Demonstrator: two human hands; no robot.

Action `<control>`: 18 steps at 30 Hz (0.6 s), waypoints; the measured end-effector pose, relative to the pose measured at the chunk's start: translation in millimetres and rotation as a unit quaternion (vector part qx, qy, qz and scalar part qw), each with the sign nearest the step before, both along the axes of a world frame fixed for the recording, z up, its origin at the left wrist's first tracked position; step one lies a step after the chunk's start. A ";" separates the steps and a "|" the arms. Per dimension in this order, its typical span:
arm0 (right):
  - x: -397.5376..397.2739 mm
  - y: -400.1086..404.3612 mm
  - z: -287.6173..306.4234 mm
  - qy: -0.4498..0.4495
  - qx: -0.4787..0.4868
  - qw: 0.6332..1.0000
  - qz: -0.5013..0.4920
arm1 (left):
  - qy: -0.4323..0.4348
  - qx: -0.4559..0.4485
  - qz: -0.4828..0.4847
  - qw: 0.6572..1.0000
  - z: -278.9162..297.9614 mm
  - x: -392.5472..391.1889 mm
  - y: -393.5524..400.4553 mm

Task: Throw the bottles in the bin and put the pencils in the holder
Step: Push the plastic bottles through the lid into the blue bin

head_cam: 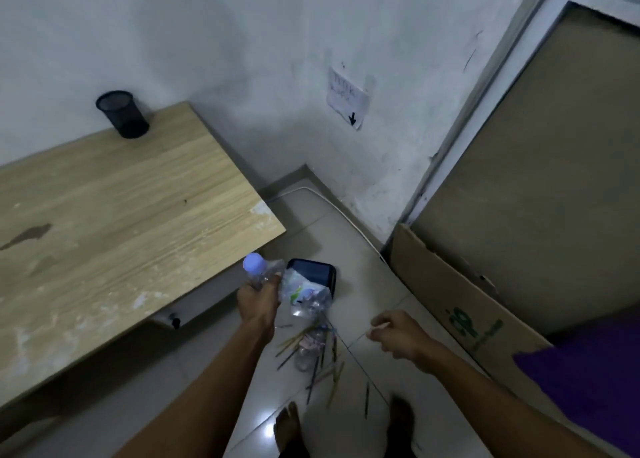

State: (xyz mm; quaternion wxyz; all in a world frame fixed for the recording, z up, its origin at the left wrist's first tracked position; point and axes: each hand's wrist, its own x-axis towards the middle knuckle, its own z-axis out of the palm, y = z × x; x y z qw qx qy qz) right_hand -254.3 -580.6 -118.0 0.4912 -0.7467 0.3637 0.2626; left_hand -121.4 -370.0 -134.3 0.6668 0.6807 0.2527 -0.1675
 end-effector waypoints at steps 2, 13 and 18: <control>6.2 -11.6 -7.7 -0.001 0.001 1.000 0.018 | -0.003 0.016 0.041 0.999 -5.5 -5.9 -8.8; 32.8 -80.5 -60.7 0.012 0.014 0.990 0.136 | 0.020 0.070 0.200 0.977 -55.3 -43.6 -73.1; 43.1 -82.8 -105.4 0.023 0.004 0.989 0.147 | 0.012 0.105 0.206 0.973 -102.2 -51.7 -87.7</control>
